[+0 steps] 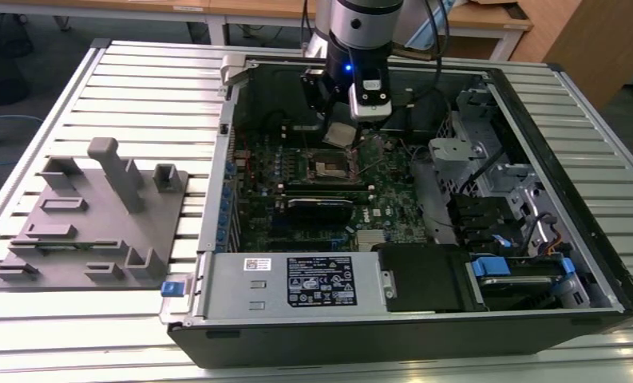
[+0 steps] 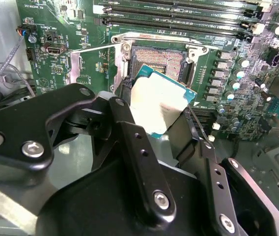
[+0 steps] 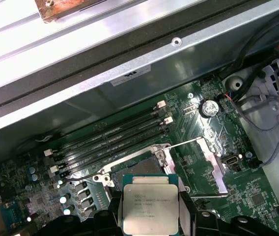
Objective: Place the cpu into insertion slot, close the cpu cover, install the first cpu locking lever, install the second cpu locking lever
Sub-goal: 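Place the cpu into insertion slot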
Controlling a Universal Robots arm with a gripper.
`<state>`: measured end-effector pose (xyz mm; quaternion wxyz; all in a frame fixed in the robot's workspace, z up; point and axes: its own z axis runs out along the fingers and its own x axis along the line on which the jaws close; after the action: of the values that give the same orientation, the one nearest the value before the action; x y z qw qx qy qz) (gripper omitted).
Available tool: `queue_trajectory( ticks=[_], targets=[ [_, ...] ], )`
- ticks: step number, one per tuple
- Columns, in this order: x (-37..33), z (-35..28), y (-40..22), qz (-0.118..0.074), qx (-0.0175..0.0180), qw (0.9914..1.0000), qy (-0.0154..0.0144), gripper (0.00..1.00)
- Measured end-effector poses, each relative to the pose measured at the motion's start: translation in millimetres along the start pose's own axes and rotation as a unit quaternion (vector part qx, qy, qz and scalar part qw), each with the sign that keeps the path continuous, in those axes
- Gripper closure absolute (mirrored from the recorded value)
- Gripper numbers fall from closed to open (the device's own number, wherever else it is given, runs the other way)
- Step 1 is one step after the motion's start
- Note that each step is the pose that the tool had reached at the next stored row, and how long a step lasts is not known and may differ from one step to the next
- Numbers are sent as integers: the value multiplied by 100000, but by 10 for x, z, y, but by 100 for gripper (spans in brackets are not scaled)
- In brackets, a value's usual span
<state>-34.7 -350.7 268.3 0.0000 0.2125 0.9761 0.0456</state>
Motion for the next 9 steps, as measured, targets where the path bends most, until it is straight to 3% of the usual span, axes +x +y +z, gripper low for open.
queue_trajectory(
  ticks=[9],
  targets=[
    [1,0,0,157,-4,100000,-14,46]
  ],
)
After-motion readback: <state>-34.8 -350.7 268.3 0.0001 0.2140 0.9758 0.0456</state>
